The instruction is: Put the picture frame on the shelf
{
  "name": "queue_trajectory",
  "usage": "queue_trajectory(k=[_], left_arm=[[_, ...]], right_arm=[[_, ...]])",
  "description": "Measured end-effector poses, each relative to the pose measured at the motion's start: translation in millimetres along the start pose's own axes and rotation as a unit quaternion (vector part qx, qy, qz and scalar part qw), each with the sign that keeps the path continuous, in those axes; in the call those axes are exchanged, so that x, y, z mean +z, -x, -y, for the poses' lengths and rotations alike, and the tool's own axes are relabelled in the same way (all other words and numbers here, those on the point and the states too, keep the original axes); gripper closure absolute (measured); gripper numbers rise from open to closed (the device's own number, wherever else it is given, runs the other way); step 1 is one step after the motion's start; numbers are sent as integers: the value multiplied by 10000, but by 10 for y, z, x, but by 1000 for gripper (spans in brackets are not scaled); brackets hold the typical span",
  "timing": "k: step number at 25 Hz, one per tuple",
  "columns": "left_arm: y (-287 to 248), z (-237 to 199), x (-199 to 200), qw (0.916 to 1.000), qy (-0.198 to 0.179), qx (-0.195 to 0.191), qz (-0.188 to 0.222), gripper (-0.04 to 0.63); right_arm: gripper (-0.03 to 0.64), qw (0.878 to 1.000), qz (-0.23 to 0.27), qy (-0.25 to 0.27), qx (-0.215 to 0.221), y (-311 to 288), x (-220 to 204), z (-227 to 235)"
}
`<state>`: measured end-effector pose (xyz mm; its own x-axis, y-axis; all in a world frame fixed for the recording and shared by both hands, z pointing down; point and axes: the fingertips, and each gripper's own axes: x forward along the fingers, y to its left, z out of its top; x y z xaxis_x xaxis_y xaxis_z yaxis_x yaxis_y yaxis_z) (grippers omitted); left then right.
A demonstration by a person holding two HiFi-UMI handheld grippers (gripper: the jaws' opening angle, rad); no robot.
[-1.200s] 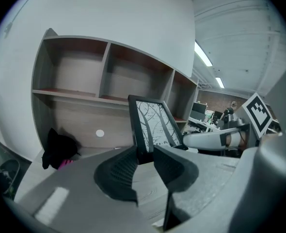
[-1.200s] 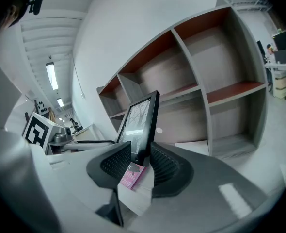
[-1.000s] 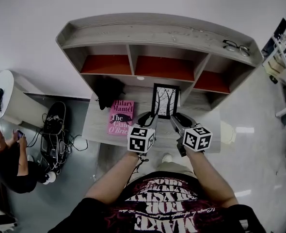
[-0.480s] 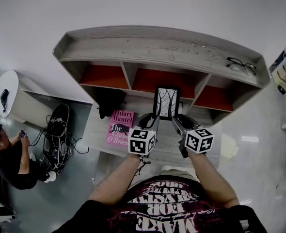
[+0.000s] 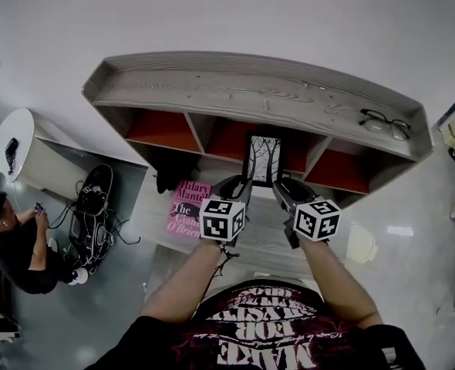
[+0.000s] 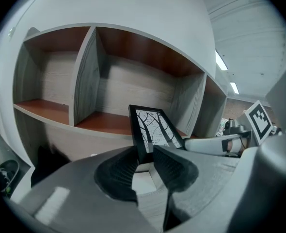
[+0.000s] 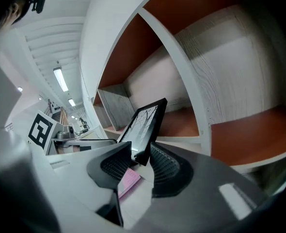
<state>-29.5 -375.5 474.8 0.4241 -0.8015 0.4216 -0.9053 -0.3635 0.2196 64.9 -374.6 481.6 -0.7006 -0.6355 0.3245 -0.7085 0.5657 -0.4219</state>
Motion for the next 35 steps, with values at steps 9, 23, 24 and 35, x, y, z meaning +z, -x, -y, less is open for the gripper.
queue_trajectory(k=[9,23,24,35], left_arm=[[-193,-6,277,9999,-31,-48,156,488],[-336,-14,384,9997,-72,-99,228,489],[-320,-13,395,9995,-105,-106,265,489],[678,-293,332,9942,57,80,1067,478]], right_arm=[[469,9998,71,-184,2,-34,173,128],[443,9997,38,-45,-223,-134,287,253],[425,9997,53,-15,-217,-123,294,238],[505,9929,415,1032,-419,503,361,-289]])
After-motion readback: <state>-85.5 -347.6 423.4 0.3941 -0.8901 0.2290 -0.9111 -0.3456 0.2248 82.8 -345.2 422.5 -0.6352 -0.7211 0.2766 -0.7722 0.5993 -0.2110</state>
